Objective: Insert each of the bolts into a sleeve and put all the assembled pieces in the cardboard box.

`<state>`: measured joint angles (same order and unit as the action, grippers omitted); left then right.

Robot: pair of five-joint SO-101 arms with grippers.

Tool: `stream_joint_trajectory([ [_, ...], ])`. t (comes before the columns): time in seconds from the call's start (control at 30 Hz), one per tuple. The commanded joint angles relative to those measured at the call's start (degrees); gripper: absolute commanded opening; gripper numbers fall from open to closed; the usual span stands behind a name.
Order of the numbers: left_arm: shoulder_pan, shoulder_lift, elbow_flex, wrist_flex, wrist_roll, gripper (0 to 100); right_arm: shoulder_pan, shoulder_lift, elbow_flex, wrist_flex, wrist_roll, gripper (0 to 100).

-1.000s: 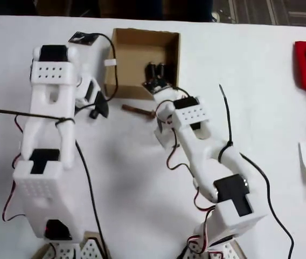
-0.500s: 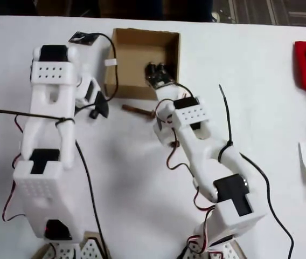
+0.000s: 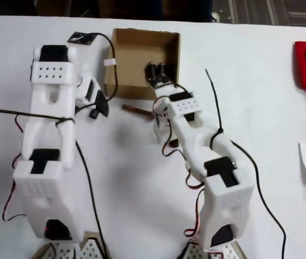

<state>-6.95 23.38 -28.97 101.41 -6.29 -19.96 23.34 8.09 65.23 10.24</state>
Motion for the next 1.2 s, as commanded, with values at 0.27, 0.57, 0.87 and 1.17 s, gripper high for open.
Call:
stream_joint_trajectory([
  [0.27, -0.26, -3.6, -0.04, 0.97, 0.18, 31, 1.01, 1.19, -1.41, 1.63, -0.26, 3.2],
  [0.57, 7.03, 1.85, -0.66, -0.35, -6.95, 31, 1.54, -11.91, -1.32, 2.07, 0.26, 2.3],
  [0.87, 10.2, 10.29, -3.21, -4.48, -7.47, 31, 10.59, -37.05, 9.93, 4.53, 0.53, 2.3],
  [1.17, 16.0, 16.26, -15.96, -3.96, -33.32, 31, 22.29, -57.45, 27.08, 4.53, 10.02, 2.3],
])
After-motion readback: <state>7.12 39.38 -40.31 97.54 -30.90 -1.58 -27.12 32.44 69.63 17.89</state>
